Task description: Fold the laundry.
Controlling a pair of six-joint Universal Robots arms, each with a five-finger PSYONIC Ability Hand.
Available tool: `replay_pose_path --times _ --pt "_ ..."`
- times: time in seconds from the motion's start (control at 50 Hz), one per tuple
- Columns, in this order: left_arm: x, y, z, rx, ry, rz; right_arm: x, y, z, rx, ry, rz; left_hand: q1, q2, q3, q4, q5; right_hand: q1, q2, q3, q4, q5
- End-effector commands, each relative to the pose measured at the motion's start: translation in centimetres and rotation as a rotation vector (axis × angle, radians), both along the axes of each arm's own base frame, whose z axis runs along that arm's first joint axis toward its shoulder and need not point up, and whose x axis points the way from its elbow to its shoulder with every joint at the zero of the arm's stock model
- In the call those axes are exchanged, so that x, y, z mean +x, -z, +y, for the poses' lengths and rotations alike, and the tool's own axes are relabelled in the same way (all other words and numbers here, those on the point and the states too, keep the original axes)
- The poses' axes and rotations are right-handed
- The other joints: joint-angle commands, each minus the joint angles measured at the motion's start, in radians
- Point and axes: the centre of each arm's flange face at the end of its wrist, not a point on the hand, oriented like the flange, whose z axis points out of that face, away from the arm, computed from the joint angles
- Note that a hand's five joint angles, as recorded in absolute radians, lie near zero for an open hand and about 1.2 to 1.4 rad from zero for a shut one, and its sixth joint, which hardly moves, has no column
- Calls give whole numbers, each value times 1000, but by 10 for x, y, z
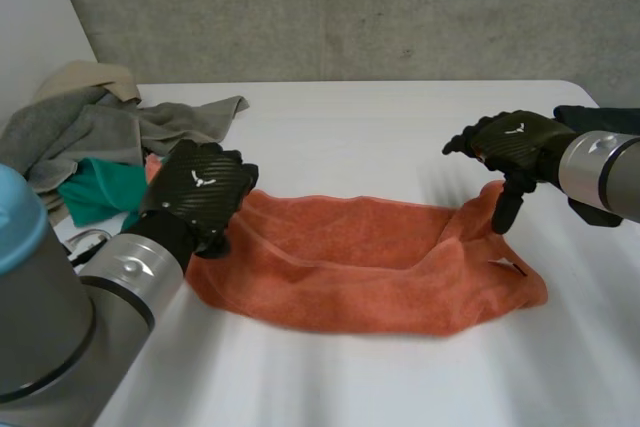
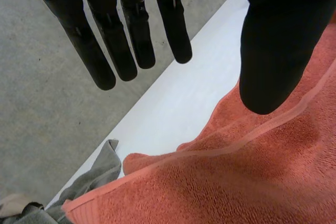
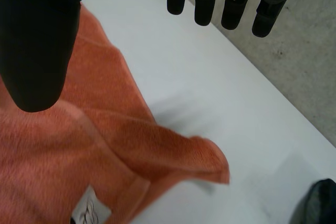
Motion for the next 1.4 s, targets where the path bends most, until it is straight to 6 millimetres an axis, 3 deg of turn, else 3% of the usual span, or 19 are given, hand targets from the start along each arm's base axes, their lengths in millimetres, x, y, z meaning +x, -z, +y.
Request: replay_pose_path --times 0.02,0.08,0.22,0.3,0.5,0.8,0.94,1.08,1.16,1.26,1.34,1.36,1.4 --pt "10 -11 -5 58 26 5 -17 0 6 46 -8 121 -141 -130 -132 -127 -122 89 89 79 80 74" --pt "16 -13 -12 111 59 9 -25 6 7 99 -3 145 -294 -283 -285 -279 -275 141 142 131 132 127" --pt "27 -25 -30 239 160 58 -34 32 9 184 7 119 -350 -339 -341 -336 -331 256 257 246 247 242" --pt "31 -18 -50 307 179 66 -31 50 10 187 6 88 -321 -310 -312 -306 -302 277 277 267 268 262" --pt "48 9 -107 362 41 -2 -21 89 4 177 41 -9 -192 -181 -183 -177 -172 306 307 296 297 292" --pt "47 37 -118 410 37 -75 -15 109 -10 163 51 -84 -106 -95 -97 -92 -87 329 330 319 320 315" --pt "45 49 -125 385 11 -102 -11 116 -7 181 31 -90 146 157 155 160 165 382 383 372 373 368" --pt "43 52 -129 312 -18 -132 -8 118 -3 188 20 -94 366 377 375 380 385 655 656 645 646 640" --pt "41 50 -132 259 -29 -143 -8 113 -4 179 14 -103 756 767 765 770 775 1144 1145 1134 1135 1130" --pt "42 27 -131 170 -71 -135 -16 91 -9 140 34 -127 756 768 766 771 776 1175 1176 1165 1166 1161" --pt "41 -12 -122 74 -106 -88 -27 51 -12 67 43 -149 756 768 766 771 776 1175 1176 1165 1166 1161" --pt "40 -30 -116 34 -117 -55 -32 30 -13 25 48 -156 756 768 766 771 776 1175 1176 1165 1166 1161" --pt "39 -51 -108 -14 -124 -14 -37 6 -13 -21 56 -164 756 768 766 771 776 1175 1176 1165 1166 1161"
